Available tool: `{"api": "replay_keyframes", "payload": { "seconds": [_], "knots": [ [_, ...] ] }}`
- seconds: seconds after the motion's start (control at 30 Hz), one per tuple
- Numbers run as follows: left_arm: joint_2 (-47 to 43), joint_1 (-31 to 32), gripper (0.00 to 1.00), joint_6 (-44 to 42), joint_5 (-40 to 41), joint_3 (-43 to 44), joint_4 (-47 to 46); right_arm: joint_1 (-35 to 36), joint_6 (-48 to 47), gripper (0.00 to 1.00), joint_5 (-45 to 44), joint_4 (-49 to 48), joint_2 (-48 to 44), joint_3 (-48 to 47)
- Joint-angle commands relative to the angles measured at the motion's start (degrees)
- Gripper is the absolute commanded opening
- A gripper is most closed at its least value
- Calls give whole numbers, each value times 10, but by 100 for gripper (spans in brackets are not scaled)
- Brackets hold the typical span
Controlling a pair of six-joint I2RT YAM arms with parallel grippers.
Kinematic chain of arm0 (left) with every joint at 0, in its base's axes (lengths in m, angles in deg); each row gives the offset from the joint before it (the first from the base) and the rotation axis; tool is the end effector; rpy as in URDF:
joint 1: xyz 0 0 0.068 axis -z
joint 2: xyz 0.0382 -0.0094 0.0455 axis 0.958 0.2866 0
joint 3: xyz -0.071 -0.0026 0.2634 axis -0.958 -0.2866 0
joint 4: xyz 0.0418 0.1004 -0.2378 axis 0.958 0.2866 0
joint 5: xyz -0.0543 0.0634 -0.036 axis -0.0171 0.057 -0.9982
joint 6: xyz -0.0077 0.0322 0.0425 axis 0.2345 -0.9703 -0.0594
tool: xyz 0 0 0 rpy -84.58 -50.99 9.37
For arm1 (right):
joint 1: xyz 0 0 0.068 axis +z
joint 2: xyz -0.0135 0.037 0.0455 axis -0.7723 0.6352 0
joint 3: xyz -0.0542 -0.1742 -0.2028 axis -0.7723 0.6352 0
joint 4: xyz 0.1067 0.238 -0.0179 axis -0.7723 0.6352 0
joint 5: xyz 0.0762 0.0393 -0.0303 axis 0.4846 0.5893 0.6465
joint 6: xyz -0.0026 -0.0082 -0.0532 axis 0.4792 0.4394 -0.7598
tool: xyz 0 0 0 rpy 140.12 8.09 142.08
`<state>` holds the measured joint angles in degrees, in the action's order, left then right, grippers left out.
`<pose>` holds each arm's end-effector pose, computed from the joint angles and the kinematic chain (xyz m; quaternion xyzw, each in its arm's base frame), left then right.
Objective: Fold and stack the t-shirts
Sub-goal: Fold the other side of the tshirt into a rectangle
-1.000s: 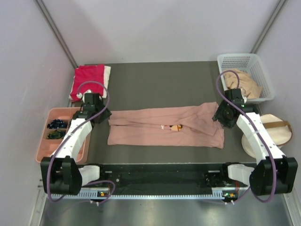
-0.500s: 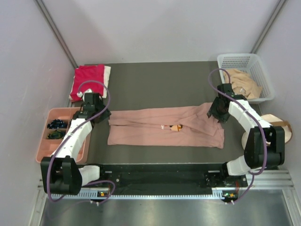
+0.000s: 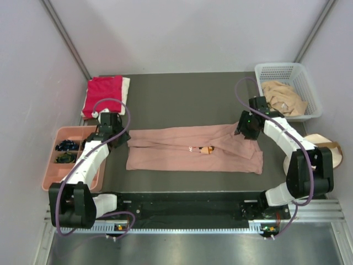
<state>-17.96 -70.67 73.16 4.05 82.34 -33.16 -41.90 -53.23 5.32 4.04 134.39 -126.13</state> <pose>0.2411 -0.0068 0.2345 -0.2772 0.8961 -0.0536 0.3425 0.2878 0.0440 0.2255 0.1827 0.9530 0.0816 0.2275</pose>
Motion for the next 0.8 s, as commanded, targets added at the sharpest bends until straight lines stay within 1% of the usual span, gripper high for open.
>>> {"api": "replay_keyframes", "payload": {
  "seconds": [0.0, 0.17, 0.3, 0.43, 0.77],
  "knots": [
    [2, -1, 44, -4, 6, 1, -23, 10, -26, 52, 32, -47, 22, -17],
    [-1, -1, 44, -9, 13, 1, -18, 10, -39, 51, 52, -68, 55, -32],
    [-2, -1, 44, -9, 17, 0, -14, 17, -49, 50, 66, -74, 95, -51],
    [-5, -1, 43, -9, 22, 0, -8, 23, -52, 49, 75, -76, 114, -70],
    [-6, -1, 43, -11, 30, 3, -3, 36, -45, 47, 89, -81, 129, -76]
  ]
}}
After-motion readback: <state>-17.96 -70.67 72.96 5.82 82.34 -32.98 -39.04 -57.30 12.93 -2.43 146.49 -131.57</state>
